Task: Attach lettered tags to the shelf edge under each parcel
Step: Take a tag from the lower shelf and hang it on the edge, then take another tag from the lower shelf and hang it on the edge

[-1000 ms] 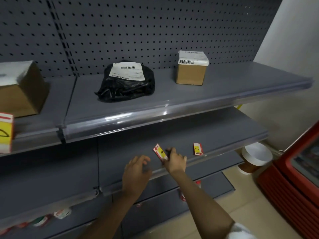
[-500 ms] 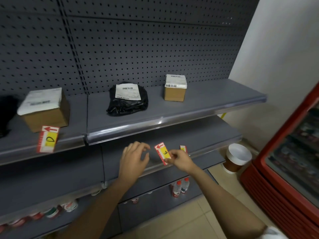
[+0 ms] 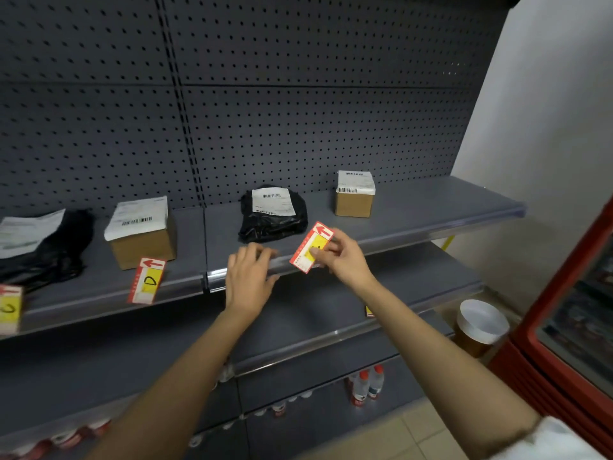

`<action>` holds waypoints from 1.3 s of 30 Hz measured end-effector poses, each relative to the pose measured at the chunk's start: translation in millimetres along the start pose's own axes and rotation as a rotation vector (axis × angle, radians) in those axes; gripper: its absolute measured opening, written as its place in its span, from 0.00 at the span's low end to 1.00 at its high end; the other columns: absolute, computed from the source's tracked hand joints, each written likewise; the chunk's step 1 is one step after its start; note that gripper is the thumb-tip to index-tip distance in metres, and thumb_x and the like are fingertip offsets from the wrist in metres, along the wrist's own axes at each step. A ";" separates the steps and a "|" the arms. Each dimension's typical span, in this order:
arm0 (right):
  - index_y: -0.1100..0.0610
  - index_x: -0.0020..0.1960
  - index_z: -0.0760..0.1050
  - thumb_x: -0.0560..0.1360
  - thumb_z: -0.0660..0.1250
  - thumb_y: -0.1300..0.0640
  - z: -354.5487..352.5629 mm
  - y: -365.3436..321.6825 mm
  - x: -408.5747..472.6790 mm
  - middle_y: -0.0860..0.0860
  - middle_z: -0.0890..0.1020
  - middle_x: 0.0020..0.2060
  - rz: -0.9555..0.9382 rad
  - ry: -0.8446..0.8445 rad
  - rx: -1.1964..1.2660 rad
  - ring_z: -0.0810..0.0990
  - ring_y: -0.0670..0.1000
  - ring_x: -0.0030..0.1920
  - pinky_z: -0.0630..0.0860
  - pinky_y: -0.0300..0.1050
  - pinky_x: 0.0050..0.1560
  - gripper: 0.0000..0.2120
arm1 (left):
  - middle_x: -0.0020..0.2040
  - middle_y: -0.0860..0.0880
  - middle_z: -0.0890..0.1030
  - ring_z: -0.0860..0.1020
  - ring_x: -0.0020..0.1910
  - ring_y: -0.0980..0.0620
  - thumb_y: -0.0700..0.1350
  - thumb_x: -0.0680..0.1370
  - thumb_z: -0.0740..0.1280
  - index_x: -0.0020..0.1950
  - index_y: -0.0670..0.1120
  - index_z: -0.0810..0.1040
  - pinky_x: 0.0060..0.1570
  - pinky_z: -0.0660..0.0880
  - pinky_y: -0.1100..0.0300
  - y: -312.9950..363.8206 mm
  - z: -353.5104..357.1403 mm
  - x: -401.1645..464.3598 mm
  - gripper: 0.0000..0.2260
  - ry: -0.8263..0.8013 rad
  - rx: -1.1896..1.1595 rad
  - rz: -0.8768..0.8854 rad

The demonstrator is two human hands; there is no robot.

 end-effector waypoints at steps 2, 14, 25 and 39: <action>0.61 0.50 0.75 0.75 0.66 0.65 2.0 -0.8 7.3 0.50 0.81 0.34 0.002 0.046 0.038 0.78 0.38 0.27 0.73 0.30 0.27 0.04 | 0.49 0.46 0.75 0.73 0.48 0.44 0.42 0.65 0.76 0.52 0.48 0.75 0.48 0.68 0.51 -3.9 5.6 2.3 0.18 -0.015 -0.006 -0.025; 0.50 0.49 0.72 0.76 0.64 0.59 18.2 -6.8 32.5 0.52 0.84 0.37 -0.055 0.096 -0.194 0.83 0.52 0.42 0.77 0.51 0.49 0.05 | 0.42 0.48 0.76 0.73 0.44 0.45 0.41 0.70 0.70 0.43 0.48 0.74 0.48 0.67 0.52 -2.0 14.4 -4.1 0.07 -0.037 -0.018 -0.042; 0.48 0.56 0.74 0.69 0.72 0.55 16.6 11.4 33.3 0.44 0.74 0.43 -0.181 0.080 -0.502 0.75 0.44 0.40 0.71 0.35 0.40 0.16 | 0.42 0.50 0.77 0.73 0.42 0.48 0.45 0.70 0.70 0.47 0.50 0.76 0.42 0.63 0.56 1.6 -3.9 2.1 0.07 0.159 -0.269 -0.019; 0.53 0.52 0.73 0.77 0.61 0.55 -160.0 133.8 -37.6 0.55 0.79 0.49 0.220 0.417 -0.439 0.78 0.54 0.46 0.74 0.53 0.51 0.05 | 0.43 0.48 0.78 0.75 0.45 0.47 0.45 0.72 0.67 0.45 0.48 0.75 0.46 0.69 0.54 120.4 138.8 -22.3 0.04 -0.262 -0.365 0.168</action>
Point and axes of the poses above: each hand's wrist, its own x-axis towards the middle knuckle, its own z-axis out of the palm, y = z × x, the point moved 10 cm from there along x, towards the middle knuckle
